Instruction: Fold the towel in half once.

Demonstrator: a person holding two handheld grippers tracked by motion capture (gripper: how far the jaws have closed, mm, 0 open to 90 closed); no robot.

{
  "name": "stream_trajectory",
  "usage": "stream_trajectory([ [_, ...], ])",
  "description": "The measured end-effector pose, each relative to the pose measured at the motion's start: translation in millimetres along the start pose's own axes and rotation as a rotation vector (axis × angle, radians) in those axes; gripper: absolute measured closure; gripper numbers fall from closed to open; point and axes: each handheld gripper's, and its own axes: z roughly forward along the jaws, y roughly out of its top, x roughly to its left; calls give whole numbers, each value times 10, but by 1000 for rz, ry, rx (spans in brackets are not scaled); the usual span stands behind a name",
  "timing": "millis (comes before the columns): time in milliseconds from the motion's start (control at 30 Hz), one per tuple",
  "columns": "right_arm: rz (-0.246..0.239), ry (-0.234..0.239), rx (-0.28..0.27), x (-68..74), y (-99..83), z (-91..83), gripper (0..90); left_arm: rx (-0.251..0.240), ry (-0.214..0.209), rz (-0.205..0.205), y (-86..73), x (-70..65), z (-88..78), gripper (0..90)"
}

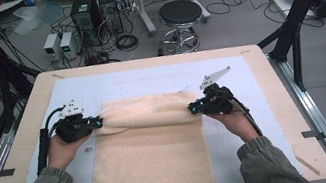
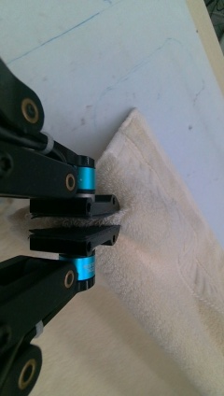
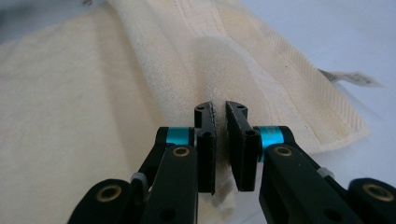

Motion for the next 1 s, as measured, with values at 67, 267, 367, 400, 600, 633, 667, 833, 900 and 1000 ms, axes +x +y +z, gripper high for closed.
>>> stream_trajectory([
  [67,0,3,7,82,-58,1,825,4,-7,27,-55,-80,-35,838],
  [267,-3,17,62,221,-228,37,822,22,-38,48,-228,-219,-105,836],
  [367,3,23,73,249,-329,73,813,32,-48,56,-322,-268,-112,831],
  [400,8,23,75,254,-366,83,812,32,-50,51,-354,-283,-109,827],
  [600,36,33,86,274,-523,122,731,59,-54,45,-450,-279,-141,789],
  [633,43,33,78,274,-531,108,700,60,-50,43,-448,-275,-156,779],
  [667,48,33,73,274,-537,89,689,62,-45,44,-446,-270,-174,772],
  [833,44,10,33,273,-522,-16,590,41,-25,28,-387,-212,-264,670],
  [900,39,-4,15,251,-481,-52,565,27,-19,18,-336,-173,-279,643],
  [1000,28,-37,2,220,-382,-70,521,5,-5,0,-235,-120,-268,614],
])
